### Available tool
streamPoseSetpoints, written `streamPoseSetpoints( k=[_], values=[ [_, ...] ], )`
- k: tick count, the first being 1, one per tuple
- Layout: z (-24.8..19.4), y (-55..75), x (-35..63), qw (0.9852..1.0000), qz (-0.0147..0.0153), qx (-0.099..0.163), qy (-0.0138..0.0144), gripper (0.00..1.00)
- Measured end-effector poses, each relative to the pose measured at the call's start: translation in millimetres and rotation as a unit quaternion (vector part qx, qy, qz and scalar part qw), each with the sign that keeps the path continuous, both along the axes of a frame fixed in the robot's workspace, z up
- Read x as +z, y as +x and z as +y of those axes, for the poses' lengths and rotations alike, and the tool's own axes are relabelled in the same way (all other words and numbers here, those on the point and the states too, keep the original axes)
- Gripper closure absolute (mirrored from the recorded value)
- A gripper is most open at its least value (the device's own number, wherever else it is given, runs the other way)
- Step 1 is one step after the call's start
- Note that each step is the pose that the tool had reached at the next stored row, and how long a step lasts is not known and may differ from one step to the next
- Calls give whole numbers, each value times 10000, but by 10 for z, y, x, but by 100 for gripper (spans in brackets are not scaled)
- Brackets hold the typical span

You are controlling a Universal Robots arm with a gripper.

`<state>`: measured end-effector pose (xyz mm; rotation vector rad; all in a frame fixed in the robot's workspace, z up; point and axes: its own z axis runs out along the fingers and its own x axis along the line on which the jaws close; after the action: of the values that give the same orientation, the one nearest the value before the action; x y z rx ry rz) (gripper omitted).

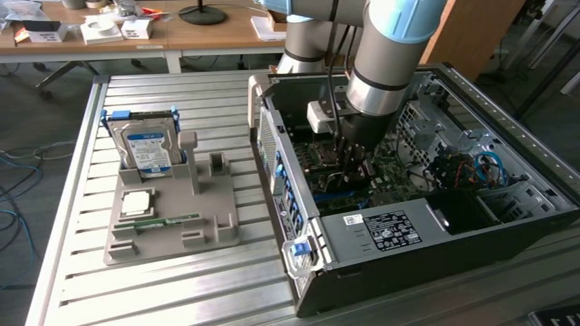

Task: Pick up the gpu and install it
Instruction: 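Insert the gpu into the slot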

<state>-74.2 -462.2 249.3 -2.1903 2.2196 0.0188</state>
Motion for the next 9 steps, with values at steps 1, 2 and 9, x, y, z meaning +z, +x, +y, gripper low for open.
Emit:
streamPoseSetpoints(
  k=[1,2,9],
  values=[
    [1,0,-8,10000,-1,0,2,74],
    [0,0,-10,10000,-1,0,1,74],
    [0,0,-9,10000,0,0,1,74]
  ],
)
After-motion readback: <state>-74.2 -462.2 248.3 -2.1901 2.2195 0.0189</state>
